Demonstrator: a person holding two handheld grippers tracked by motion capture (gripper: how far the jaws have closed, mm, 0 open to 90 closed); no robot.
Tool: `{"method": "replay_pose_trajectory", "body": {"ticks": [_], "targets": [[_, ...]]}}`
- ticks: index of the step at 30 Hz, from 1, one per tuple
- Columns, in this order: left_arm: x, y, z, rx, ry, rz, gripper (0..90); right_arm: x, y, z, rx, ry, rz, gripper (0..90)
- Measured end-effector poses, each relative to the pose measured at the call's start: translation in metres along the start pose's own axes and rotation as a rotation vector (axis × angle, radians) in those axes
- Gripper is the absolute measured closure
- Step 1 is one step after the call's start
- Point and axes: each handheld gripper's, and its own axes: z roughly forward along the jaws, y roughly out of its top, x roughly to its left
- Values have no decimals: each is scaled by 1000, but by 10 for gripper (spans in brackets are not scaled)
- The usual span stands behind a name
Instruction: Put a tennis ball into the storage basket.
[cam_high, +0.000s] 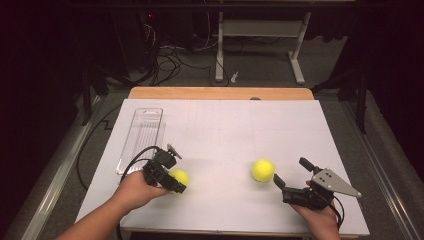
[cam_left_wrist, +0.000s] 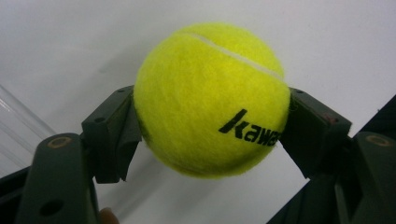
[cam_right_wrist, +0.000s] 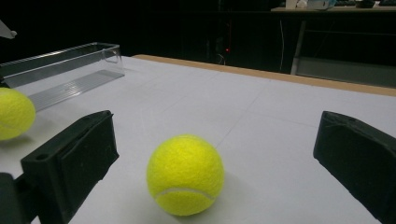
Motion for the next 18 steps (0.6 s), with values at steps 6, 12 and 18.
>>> {"method": "replay_pose_trajectory", "body": {"ticks": [6,12,18], "targets": [[0,-4,-2,57,1,7,273,0,0,0,-1,-1,1,1],[0,-6,-6,101,1,16,273,0,0,0,-1,-2,1,1],[3,-8,-10,136,-5,17,273,0,0,0,-1,-2,0,1]]}}
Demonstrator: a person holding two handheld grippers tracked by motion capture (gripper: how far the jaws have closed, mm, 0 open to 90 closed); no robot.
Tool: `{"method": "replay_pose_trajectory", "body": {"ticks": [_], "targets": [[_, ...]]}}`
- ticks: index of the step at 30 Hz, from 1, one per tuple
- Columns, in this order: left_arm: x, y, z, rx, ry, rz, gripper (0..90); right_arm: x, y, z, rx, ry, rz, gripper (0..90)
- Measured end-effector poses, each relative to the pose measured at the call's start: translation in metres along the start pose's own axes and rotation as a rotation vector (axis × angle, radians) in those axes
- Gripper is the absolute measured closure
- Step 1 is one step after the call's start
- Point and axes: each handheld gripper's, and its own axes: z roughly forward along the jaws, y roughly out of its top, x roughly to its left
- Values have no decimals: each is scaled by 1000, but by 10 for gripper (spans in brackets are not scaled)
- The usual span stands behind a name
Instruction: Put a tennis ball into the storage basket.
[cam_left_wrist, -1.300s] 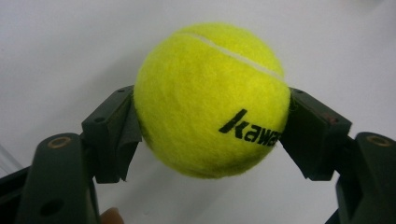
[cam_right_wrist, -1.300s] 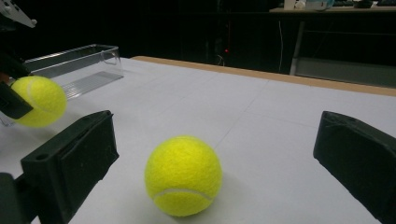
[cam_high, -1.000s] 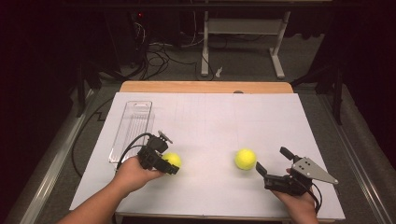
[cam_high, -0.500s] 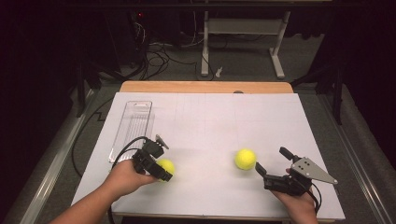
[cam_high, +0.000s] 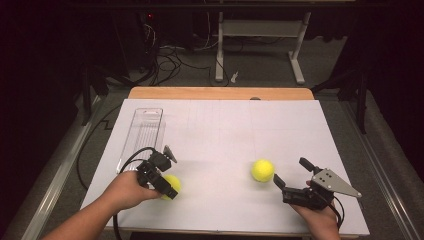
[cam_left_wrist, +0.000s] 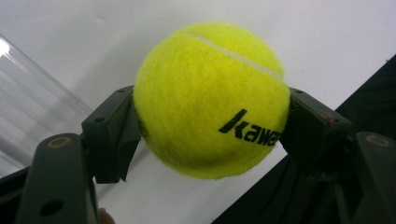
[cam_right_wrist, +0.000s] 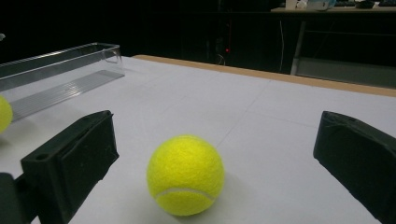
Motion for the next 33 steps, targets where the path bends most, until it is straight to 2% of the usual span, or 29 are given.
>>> {"method": "replay_pose_trajectory", "body": {"ticks": [6,12,25,30,33], "targets": [[1,-3,-5,45,2,19,273,0,0,0,1,0,-2,1],[-1,-4,-8,56,-1,40,273,1,0,1,3,2,-4,1],[4,-4,-13,70,-22,20,272,1,0,0,2,1,-3,1],[5,-2,-22,60,-28,15,273,1,0,0,3,1,-2,1],[8,-1,-33,46,-54,12,273,1,0,1,3,0,0,1]]}}
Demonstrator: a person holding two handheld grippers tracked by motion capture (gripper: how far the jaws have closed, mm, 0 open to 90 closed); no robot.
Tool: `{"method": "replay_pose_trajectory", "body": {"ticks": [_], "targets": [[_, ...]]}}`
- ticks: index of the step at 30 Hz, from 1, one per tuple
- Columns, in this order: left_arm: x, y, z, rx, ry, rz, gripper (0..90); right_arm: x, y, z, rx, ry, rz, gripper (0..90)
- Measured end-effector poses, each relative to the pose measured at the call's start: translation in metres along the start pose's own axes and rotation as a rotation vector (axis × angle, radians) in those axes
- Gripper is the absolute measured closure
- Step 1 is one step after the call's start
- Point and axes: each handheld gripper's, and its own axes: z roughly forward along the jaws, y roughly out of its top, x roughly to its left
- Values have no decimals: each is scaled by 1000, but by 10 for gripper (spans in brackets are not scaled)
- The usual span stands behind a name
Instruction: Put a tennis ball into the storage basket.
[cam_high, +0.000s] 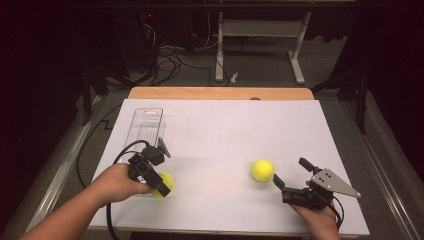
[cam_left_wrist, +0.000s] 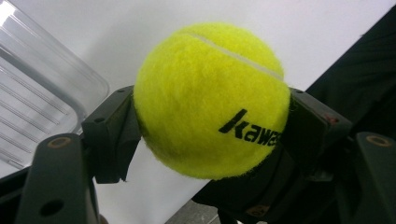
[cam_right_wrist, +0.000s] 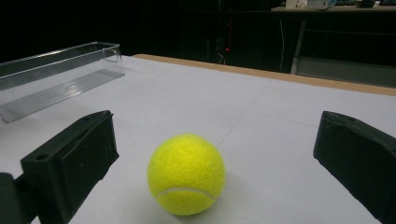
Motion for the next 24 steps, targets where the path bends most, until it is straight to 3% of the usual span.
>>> {"method": "replay_pose_trajectory", "body": {"ticks": [4,17,24], "targets": [[0,1,-9,-9,1,7,272,0,0,0,1,1,0,1],[10,3,-51,-46,10,-57,273,0,0,0,0,0,-1,1],[18,-1,-59,-53,8,-82,273,-1,0,0,1,-1,-2,1]]}}
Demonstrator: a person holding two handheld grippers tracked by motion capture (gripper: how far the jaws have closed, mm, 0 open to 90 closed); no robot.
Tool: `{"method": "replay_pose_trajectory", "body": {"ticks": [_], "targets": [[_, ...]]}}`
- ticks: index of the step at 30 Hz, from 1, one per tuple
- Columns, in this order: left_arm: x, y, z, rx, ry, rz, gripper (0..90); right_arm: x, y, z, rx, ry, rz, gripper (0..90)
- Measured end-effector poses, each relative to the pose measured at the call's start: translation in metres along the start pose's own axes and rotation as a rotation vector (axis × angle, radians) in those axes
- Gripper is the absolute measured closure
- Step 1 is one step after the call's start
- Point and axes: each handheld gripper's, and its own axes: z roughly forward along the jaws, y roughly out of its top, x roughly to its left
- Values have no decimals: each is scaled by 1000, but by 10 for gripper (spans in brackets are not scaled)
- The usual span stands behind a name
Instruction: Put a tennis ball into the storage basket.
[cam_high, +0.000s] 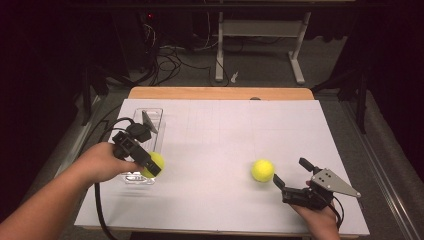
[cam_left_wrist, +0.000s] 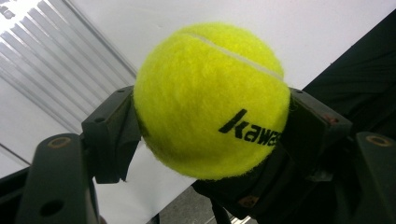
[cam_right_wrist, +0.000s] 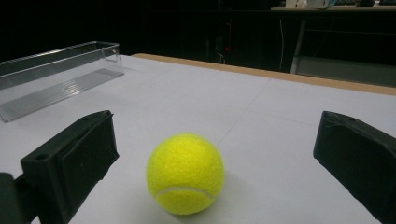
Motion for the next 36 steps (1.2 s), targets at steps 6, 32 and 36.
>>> {"method": "replay_pose_trajectory", "body": {"ticks": [6,32,36], "targets": [[9,-1,-3,7,12,-22,273,0,0,0,0,0,0,1],[50,-8,-9,3,35,-151,273,0,0,0,-1,1,-2,1],[56,-9,-11,1,40,-168,273,0,0,0,0,0,-4,1]]}}
